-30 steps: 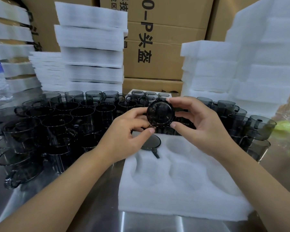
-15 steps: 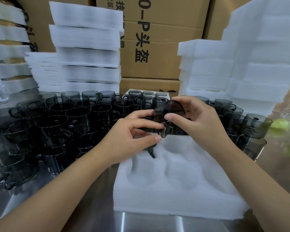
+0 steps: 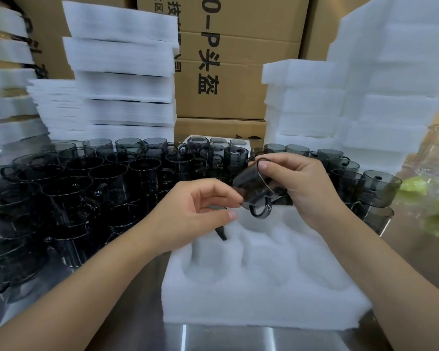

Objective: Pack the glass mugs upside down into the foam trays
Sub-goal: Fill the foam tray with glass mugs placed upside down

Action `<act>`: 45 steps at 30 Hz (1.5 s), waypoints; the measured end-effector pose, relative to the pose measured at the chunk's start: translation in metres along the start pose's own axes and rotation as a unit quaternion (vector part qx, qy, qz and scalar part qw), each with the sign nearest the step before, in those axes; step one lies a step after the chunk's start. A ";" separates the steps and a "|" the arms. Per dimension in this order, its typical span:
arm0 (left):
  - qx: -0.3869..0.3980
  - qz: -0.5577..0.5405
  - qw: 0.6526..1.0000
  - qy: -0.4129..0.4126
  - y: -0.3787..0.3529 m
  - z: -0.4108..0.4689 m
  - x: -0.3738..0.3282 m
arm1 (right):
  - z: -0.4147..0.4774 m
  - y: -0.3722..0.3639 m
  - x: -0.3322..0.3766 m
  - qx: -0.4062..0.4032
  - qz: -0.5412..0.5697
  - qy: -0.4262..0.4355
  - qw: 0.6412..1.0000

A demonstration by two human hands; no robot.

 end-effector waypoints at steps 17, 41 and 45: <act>-0.029 0.088 0.995 0.047 0.001 0.003 0.003 | 0.002 0.012 -0.006 0.124 -0.005 -0.097 0.987; -0.064 0.169 0.983 0.027 0.006 0.004 0.004 | -0.001 0.008 -0.010 0.075 -0.090 -0.074 0.990; -0.084 0.232 0.969 -0.019 0.003 0.000 0.005 | -0.001 0.007 -0.011 0.104 -0.080 -0.062 0.989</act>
Point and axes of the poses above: each hand's wrist, its own z-axis towards the middle knuckle, its own y-axis out of the back of the hand, x = y × z, the point moved 1 cm from there along z, towards the middle knuckle, and after that the axes turned 15 degrees about y, right-handed, at the moved point
